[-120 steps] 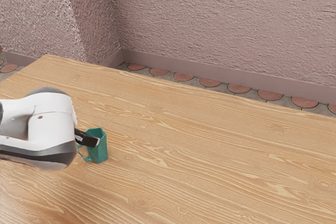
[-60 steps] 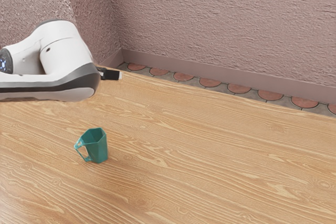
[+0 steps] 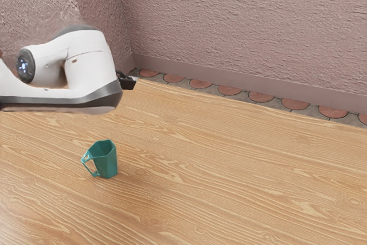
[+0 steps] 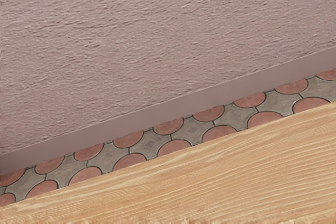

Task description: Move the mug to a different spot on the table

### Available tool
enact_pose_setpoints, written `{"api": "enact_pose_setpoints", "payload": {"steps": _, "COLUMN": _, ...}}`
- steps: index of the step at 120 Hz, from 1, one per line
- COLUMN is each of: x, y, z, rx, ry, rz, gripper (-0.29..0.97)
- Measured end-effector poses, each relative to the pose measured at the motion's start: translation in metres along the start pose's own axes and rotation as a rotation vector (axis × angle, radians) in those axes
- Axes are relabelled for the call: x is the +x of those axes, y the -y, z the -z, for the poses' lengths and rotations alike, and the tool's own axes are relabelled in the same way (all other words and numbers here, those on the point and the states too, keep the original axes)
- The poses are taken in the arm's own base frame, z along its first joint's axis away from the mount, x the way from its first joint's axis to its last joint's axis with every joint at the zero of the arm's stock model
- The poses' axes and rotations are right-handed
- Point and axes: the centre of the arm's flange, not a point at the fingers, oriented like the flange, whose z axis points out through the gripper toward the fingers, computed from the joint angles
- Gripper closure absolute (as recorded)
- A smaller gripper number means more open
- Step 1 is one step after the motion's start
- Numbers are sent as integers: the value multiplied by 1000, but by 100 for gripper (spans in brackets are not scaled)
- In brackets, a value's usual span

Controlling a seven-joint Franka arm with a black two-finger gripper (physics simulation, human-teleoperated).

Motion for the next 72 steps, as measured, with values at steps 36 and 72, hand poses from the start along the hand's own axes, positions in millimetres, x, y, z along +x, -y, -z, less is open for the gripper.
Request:
{"api": "enact_pose_setpoints", "payload": {"steps": 36, "x": -8, "y": 40, "z": 0, "rx": 29, "ry": 35, "rz": 375, "gripper": 0}}
{"api": "enact_pose_setpoints", "payload": {"steps": 72, "x": 27, "y": -4, "z": -3, "rx": -16, "ry": -40, "rz": 30, "gripper": 0}}
